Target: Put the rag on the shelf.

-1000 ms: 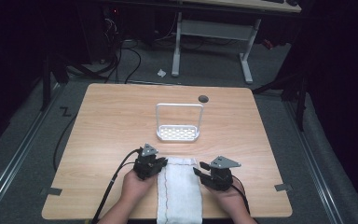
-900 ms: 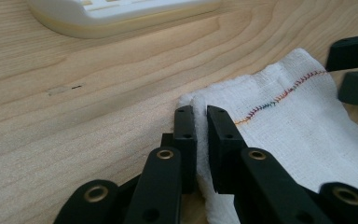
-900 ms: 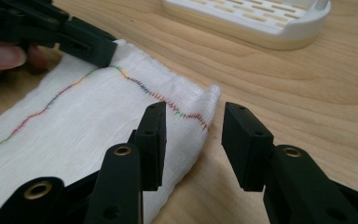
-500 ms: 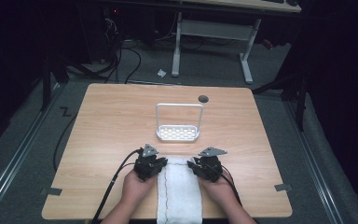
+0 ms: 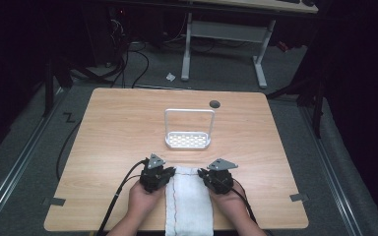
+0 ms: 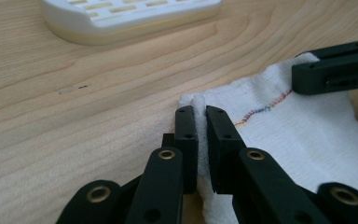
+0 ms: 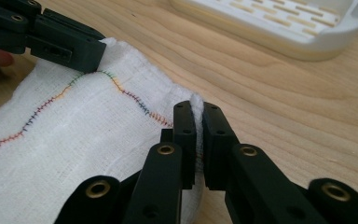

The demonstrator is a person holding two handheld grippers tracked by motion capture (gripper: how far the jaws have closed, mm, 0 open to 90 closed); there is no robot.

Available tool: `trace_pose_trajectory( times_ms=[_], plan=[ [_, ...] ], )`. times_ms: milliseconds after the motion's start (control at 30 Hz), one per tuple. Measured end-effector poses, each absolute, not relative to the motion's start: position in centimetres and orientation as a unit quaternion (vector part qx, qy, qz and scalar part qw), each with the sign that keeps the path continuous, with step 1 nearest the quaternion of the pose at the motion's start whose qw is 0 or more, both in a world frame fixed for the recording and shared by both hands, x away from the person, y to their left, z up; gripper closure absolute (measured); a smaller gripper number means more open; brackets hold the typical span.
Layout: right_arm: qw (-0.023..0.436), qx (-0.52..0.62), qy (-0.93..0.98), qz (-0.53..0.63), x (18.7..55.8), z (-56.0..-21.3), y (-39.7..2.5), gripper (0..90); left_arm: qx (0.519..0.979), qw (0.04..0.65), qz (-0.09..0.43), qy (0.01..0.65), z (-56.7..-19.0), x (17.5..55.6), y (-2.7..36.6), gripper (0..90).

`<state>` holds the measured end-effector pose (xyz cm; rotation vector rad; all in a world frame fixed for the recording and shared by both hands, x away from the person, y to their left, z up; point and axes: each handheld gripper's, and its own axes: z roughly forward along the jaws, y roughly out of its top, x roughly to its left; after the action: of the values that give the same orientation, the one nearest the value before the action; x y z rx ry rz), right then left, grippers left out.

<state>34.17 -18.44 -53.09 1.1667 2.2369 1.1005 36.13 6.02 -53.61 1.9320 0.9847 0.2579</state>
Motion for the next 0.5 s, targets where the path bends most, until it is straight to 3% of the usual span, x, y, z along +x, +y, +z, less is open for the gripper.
trace_pose_trajectory(
  times_ms=[300, 500],
  plan=[
    [0.234, 0.380, 0.788, 0.425, 30.5, -51.9, -17.9, 85.8, 0.780, 0.488, 0.163, 0.358, -51.7, 32.3, 6.8, 83.9],
    [0.272, 0.364, 0.764, 0.458, 29.1, -50.1, -18.0, 85.8, 0.753, 0.526, 0.171, 0.356, -50.6, 31.2, 7.2, 83.9]
  ],
)
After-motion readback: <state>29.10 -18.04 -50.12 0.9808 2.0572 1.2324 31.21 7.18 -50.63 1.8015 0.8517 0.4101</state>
